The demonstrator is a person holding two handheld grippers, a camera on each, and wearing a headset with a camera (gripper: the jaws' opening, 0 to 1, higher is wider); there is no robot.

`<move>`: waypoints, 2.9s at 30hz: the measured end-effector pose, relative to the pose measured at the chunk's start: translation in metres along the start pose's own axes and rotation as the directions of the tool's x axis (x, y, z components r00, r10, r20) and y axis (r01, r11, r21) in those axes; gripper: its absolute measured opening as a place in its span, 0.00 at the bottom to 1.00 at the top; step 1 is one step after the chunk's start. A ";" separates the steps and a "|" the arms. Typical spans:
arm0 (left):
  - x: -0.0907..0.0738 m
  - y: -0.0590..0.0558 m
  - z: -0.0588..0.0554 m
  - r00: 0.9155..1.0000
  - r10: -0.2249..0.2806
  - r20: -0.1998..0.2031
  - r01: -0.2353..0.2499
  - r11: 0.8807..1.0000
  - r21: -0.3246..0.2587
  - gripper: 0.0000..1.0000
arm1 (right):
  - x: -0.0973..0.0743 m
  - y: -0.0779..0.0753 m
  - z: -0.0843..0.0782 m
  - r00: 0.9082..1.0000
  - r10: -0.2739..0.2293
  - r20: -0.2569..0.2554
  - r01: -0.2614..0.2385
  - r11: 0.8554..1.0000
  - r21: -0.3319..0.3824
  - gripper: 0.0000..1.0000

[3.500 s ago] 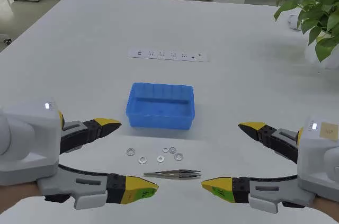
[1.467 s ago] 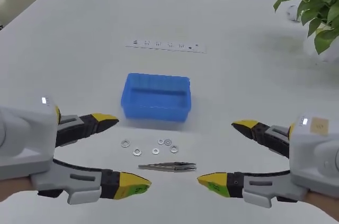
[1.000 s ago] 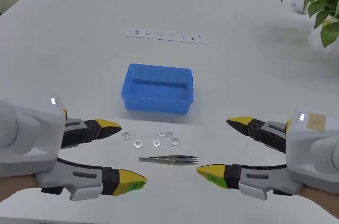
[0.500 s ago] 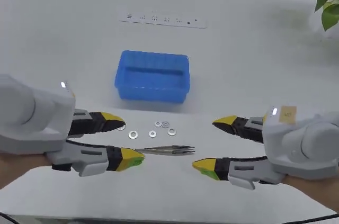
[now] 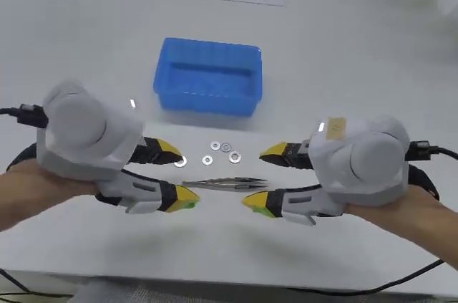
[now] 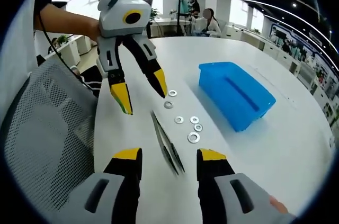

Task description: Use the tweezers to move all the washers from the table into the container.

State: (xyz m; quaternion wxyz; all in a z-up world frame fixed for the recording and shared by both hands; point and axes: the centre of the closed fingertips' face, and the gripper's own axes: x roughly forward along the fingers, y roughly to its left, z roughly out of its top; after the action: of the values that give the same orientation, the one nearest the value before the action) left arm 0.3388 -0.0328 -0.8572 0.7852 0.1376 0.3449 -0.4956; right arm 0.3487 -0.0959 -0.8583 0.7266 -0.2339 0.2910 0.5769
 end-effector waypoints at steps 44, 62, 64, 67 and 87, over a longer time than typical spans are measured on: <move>0.030 -0.008 -0.011 0.984 -0.090 -0.151 0.133 0.943 0.306 0.07 | 0.030 0.011 -0.017 0.946 0.136 -0.294 -0.234 0.915 -0.329 0.08; 0.009 -0.006 -0.008 0.974 -0.089 -0.209 0.156 0.931 0.331 0.05 | 0.032 0.016 0.001 0.988 0.068 -0.136 -0.113 0.927 -0.359 0.08; 0.003 -0.005 -0.002 0.977 -0.082 -0.199 0.147 0.929 0.338 0.05 | 0.030 0.016 0.006 0.992 0.064 -0.109 -0.098 0.932 -0.350 0.08; -0.008 -0.004 0.009 0.982 -0.060 -0.181 0.124 0.922 0.367 0.05 | 0.028 0.013 0.015 0.997 0.051 -0.057 -0.068 0.939 -0.338 0.08; -0.020 -0.033 0.060 0.993 -0.099 -0.061 0.115 0.913 0.391 0.06 | 0.016 0.018 0.021 0.990 0.020 0.138 0.015 0.968 -0.249 0.07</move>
State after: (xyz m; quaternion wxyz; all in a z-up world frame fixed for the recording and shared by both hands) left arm 0.3285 -0.0683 -0.7962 0.7061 0.2834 0.2606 -0.5943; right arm 0.3374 -0.0664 -0.8545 0.7091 -0.2821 0.1650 0.6248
